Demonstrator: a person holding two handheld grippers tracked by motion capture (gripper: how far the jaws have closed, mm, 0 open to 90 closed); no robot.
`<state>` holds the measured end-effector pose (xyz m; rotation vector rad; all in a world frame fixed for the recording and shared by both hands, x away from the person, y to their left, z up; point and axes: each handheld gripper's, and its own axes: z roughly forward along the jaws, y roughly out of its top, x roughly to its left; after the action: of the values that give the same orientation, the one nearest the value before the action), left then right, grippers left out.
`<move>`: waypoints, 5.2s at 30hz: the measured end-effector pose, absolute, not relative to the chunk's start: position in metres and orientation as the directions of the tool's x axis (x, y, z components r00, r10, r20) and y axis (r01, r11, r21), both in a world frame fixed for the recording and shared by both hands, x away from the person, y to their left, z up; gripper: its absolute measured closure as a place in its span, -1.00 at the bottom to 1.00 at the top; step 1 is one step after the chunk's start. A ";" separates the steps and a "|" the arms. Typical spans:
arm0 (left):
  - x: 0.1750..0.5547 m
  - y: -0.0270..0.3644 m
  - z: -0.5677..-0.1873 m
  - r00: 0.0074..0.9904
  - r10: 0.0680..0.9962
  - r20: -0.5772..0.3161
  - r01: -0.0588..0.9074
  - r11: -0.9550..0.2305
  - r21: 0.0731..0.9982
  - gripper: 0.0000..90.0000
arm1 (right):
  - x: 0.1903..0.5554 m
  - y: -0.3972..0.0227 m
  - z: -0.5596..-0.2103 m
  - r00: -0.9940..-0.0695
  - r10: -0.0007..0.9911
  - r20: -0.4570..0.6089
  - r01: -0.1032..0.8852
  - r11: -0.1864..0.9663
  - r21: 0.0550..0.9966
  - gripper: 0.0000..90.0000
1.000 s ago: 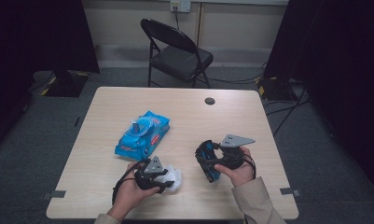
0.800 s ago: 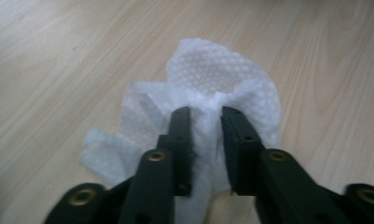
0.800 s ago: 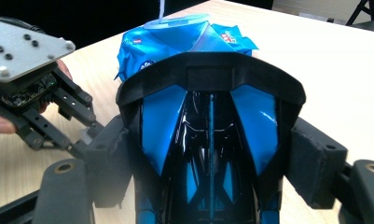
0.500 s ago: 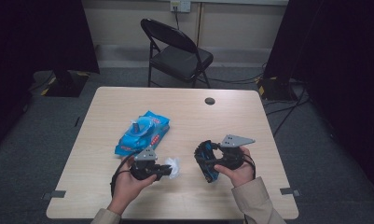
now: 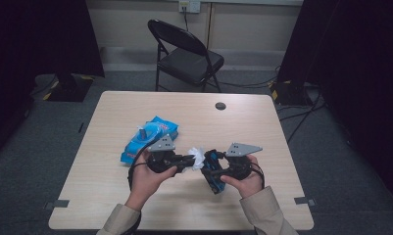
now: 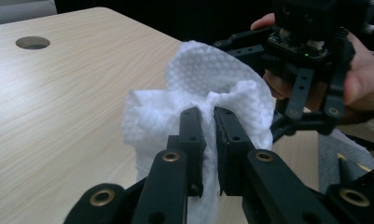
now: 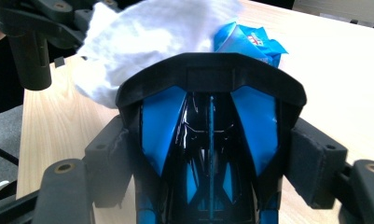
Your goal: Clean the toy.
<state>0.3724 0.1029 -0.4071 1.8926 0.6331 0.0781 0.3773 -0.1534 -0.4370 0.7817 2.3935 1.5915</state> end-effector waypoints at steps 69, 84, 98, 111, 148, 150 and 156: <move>0.377 0.090 -0.403 0.865 0.462 -0.195 0.357 -0.294 0.887 0.84 | 0.380 -0.163 -0.436 -0.842 0.519 0.145 0.333 0.288 0.898 -0.43; 0.381 0.085 -0.400 0.869 0.459 -0.185 0.346 -0.296 0.890 0.84 | 0.380 -0.163 -0.437 -0.843 0.517 0.151 0.336 0.287 0.897 -0.43; 0.386 0.081 -0.395 0.870 0.462 -0.171 0.333 -0.295 0.895 0.84 | 0.377 -0.157 -0.437 -0.855 0.495 0.152 0.331 0.296 0.896 -0.43; 0.392 0.073 -0.394 0.869 0.467 -0.166 0.335 -0.307 0.891 0.84 | 0.377 -0.159 -0.438 -0.857 0.492 0.154 0.332 0.297 0.896 -0.43; 0.419 0.057 -0.398 0.856 0.490 -0.166 0.356 -0.325 0.876 0.84 | 0.366 -0.151 -0.434 -0.884 0.447 0.136 0.298 0.315 0.901 -0.43; 0.418 0.062 -0.396 0.854 0.491 -0.171 0.358 -0.315 0.879 0.84 | 0.368 -0.155 -0.434 -0.878 0.456 0.142 0.305 0.307 0.901 -0.43; 0.410 0.076 -0.391 0.856 0.489 -0.170 0.352 -0.309 0.883 0.84 | 0.371 -0.164 -0.433 -0.861 0.488 0.145 0.313 0.284 0.906 -0.43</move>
<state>0.4104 0.0759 -0.3906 1.9282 0.6232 0.1548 0.3710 -0.1639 -0.4328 0.7511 2.3843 1.6239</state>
